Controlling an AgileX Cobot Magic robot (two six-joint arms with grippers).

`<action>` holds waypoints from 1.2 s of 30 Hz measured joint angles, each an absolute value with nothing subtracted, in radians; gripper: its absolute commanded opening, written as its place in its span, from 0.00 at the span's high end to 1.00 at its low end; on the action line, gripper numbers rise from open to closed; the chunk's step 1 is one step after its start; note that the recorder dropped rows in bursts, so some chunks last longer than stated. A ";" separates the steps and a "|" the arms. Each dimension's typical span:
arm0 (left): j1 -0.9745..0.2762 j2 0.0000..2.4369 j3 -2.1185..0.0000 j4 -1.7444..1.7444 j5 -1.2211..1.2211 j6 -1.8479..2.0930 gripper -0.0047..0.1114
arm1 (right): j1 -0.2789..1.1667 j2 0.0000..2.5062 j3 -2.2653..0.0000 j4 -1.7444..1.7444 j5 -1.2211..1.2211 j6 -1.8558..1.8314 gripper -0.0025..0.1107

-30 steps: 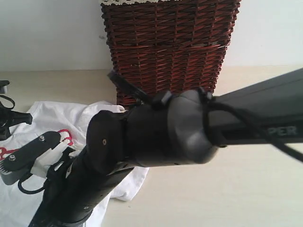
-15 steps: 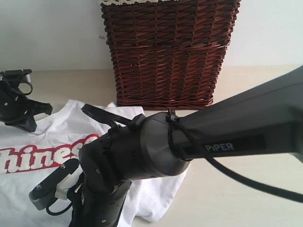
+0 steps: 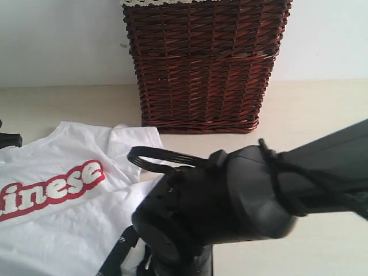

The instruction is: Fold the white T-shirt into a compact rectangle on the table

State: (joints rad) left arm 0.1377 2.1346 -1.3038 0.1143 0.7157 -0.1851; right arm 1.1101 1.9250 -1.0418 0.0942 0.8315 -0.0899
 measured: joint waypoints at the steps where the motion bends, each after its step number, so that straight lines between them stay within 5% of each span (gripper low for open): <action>1: 0.152 2.135 -1.305 0.122 0.721 -0.191 0.96 | 1.110 1.902 -1.020 0.051 0.836 -0.054 0.98; 9: 0.169 2.122 -1.301 0.170 0.797 -0.191 0.96 | 1.110 1.745 -0.962 -0.230 0.826 0.172 0.98; 17: 0.187 1.918 -1.231 0.152 0.843 -0.181 0.96 | 1.073 1.609 -0.960 -0.400 0.566 0.369 0.98; 23: 0.119 1.773 -1.233 -0.300 0.776 0.248 0.96 | 1.029 1.767 -1.038 -0.188 0.422 0.221 0.98; 29: -0.066 1.891 -1.233 -0.521 0.688 0.445 0.96 | 1.029 1.934 -1.161 0.021 0.538 0.013 0.98; 36: -0.105 2.128 -1.322 -0.503 0.628 0.459 0.96 | 1.029 1.850 -1.146 0.028 0.607 -0.012 0.98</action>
